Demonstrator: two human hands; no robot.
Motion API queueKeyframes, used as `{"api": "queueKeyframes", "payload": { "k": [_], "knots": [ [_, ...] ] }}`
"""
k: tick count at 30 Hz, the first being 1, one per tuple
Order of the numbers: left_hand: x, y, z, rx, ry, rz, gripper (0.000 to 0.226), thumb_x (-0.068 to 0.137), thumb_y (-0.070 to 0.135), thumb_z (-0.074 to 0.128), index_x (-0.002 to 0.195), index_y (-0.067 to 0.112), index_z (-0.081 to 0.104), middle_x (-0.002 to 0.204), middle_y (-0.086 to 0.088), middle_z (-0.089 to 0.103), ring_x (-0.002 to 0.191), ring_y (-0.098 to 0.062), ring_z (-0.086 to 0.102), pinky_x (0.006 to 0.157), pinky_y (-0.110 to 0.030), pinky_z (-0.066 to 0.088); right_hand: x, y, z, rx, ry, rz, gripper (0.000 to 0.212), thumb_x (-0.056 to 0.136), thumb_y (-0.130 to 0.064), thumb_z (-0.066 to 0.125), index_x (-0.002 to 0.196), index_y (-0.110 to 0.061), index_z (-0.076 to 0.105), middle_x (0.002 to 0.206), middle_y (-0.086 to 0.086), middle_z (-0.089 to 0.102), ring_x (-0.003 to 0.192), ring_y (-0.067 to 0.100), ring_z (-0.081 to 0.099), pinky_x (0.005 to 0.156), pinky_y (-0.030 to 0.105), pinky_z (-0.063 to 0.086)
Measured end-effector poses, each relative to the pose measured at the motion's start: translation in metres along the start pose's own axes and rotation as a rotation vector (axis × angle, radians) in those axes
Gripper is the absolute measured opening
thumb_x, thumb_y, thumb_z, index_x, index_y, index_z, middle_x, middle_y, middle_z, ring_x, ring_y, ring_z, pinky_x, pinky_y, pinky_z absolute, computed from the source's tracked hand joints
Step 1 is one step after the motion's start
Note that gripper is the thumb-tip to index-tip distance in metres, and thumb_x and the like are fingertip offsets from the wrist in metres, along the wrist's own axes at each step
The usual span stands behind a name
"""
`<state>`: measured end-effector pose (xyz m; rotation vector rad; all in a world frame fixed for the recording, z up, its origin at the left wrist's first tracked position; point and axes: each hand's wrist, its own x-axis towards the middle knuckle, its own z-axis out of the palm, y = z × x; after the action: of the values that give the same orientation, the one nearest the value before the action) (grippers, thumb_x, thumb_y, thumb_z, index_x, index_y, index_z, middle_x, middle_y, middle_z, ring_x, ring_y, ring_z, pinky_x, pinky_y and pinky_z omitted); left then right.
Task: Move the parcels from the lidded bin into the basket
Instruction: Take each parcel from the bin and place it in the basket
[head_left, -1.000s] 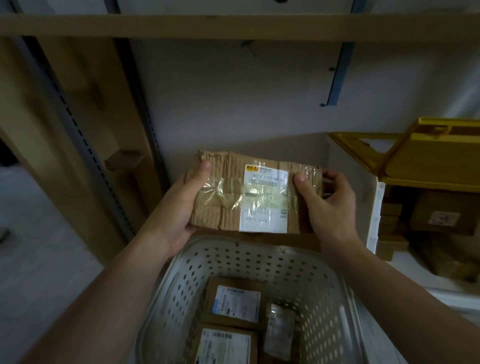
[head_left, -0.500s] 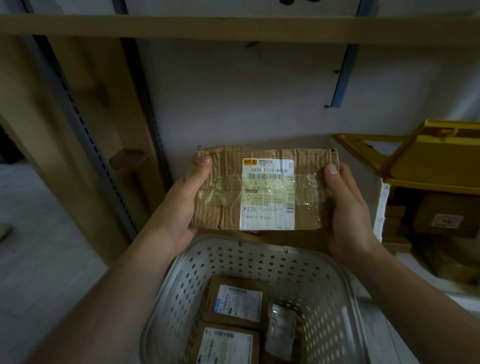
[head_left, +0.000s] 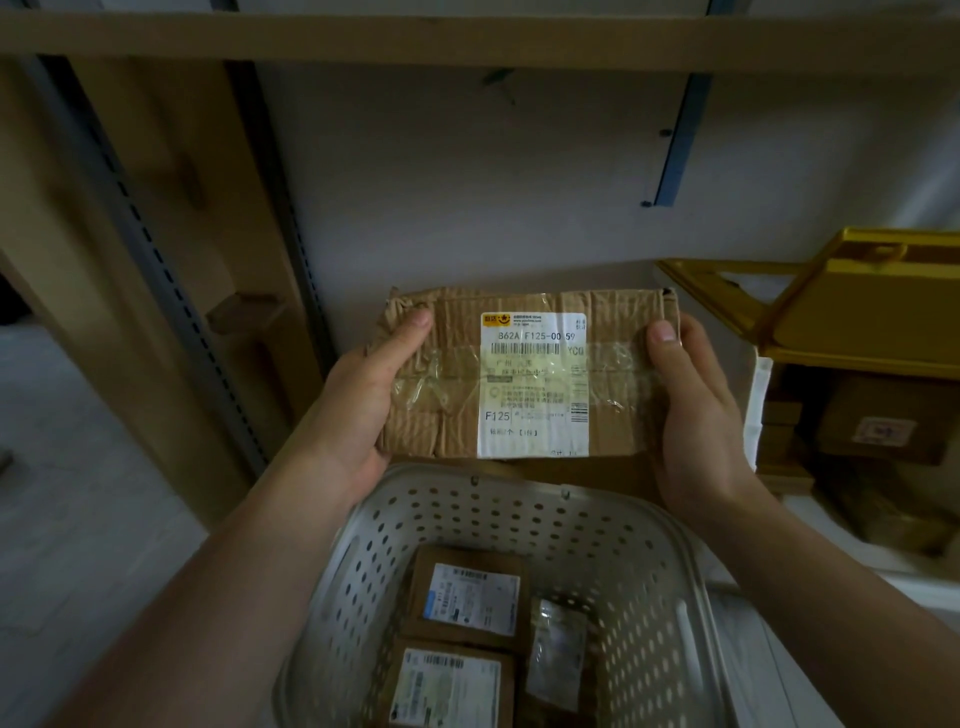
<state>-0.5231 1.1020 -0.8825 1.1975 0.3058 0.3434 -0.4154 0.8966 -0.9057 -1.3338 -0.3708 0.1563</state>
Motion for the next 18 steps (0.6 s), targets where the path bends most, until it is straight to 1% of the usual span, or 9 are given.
{"api": "queueKeyframes", "payload": {
  "k": [2, 6, 10, 13, 15, 18],
  "knots": [
    [0.0002, -0.0002, 0.0001, -0.013, 0.003, -0.01, 0.035, 0.084, 0.043, 0.066, 0.106, 0.017, 0.075, 0.11, -0.011, 0.077, 0.101, -0.03, 0.075, 0.087, -0.045, 0.058, 0.0001, 0.0004, 0.0003, 0.002, -0.005, 0.004, 0.048, 0.09, -0.052, 0.055, 0.132, -0.029, 0.056, 0.123, 0.008, 0.068, 0.112, 0.03, 0.068, 0.095, 0.06, 0.055],
    [0.0012, -0.0014, 0.0004, -0.022, 0.009, -0.014, 0.032, 0.085, 0.042, 0.065, 0.104, 0.018, 0.075, 0.109, -0.01, 0.077, 0.1, -0.029, 0.075, 0.082, -0.043, 0.059, 0.0004, 0.0002, 0.0019, -0.002, -0.001, -0.007, 0.046, 0.09, -0.051, 0.055, 0.13, -0.029, 0.058, 0.122, 0.008, 0.068, 0.112, 0.029, 0.068, 0.097, 0.06, 0.054],
    [0.0007, -0.0003, 0.0016, -0.024, 0.023, -0.026, 0.034, 0.082, 0.043, 0.066, 0.102, 0.018, 0.076, 0.108, -0.01, 0.078, 0.098, -0.028, 0.076, 0.079, -0.041, 0.06, -0.0001, -0.0002, 0.0024, -0.011, 0.005, -0.004, 0.044, 0.09, -0.051, 0.054, 0.128, -0.03, 0.059, 0.122, 0.007, 0.069, 0.113, 0.028, 0.068, 0.098, 0.059, 0.054],
    [-0.0007, 0.0002, 0.0028, -0.023, 0.038, -0.039, 0.038, 0.081, 0.044, 0.066, 0.106, 0.017, 0.075, 0.109, -0.011, 0.077, 0.1, -0.029, 0.075, 0.084, -0.044, 0.058, -0.0011, -0.0004, 0.0019, -0.003, 0.003, 0.009, 0.047, 0.089, -0.051, 0.054, 0.13, -0.028, 0.058, 0.121, 0.007, 0.069, 0.111, 0.028, 0.069, 0.096, 0.057, 0.056],
    [-0.0019, 0.0005, 0.0034, -0.034, 0.049, -0.05, 0.038, 0.085, 0.044, 0.065, 0.109, 0.016, 0.074, 0.112, -0.012, 0.076, 0.102, -0.031, 0.074, 0.089, -0.048, 0.056, -0.0013, -0.0006, 0.0019, 0.008, 0.011, 0.022, 0.047, 0.09, -0.051, 0.054, 0.131, -0.027, 0.057, 0.121, 0.007, 0.069, 0.11, 0.028, 0.069, 0.093, 0.055, 0.057],
    [-0.0034, 0.0001, 0.0057, -0.066, 0.085, -0.064, 0.04, 0.091, 0.043, 0.062, 0.115, 0.013, 0.072, 0.116, -0.014, 0.075, 0.106, -0.033, 0.073, 0.094, -0.053, 0.055, -0.0006, -0.0005, 0.0023, 0.041, -0.001, 0.044, 0.039, 0.099, -0.045, 0.055, 0.132, -0.024, 0.056, 0.119, 0.007, 0.07, 0.11, 0.029, 0.069, 0.091, 0.053, 0.058]
  ]
}}
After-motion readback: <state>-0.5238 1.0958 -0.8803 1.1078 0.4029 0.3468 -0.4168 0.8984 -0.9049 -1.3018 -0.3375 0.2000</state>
